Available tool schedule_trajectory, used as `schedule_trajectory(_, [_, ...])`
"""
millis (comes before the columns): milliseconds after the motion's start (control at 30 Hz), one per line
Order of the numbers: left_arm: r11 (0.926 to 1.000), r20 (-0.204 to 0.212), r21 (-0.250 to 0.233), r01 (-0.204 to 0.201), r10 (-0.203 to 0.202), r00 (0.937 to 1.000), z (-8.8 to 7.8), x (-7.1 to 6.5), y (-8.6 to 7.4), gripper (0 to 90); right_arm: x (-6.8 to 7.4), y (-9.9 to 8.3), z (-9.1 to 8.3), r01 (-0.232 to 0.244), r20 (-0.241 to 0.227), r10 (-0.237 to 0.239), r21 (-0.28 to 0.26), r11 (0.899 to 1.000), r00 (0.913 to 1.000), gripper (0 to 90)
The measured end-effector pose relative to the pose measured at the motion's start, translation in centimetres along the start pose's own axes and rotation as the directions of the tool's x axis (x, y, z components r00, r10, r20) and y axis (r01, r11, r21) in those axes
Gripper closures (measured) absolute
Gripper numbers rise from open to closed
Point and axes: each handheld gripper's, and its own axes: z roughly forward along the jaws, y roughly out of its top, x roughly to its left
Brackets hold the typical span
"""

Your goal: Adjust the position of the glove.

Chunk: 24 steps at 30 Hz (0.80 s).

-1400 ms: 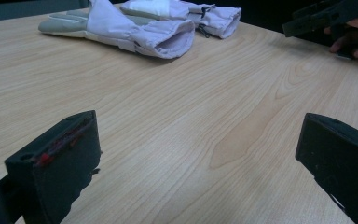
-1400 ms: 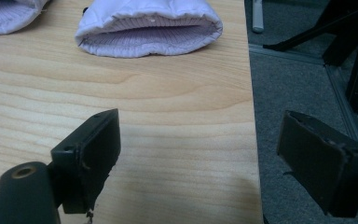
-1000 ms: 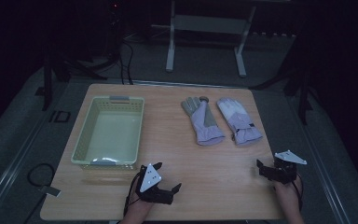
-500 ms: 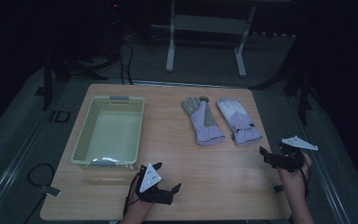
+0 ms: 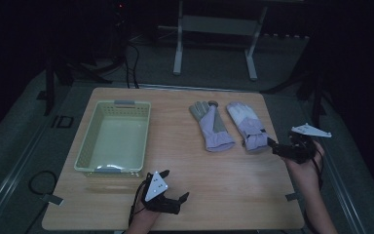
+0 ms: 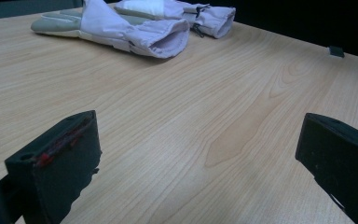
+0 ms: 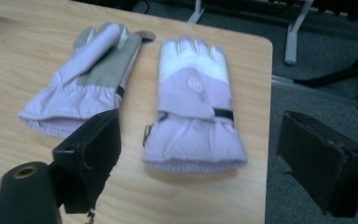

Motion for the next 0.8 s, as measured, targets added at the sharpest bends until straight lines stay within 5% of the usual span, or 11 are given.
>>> schedule_trajectory(367, [1.0, 0.005, -0.002, -0.006, 0.006, 1.0, 0.0, -0.1, 0.0, 0.0, 1.5, 4.0, 0.6, 0.055, -0.061, -0.054, 0.01, 0.998, 0.9967, 17.2])
schedule_trajectory(800, [0.9999, 0.009, 0.0, -0.015, 0.015, 0.9999, 0.0, -0.1, 0.0, 0.0, 3.8, 7.4, 3.9, 0.122, -0.102, -0.116, 0.053, 0.991, 0.9881, 23.1])
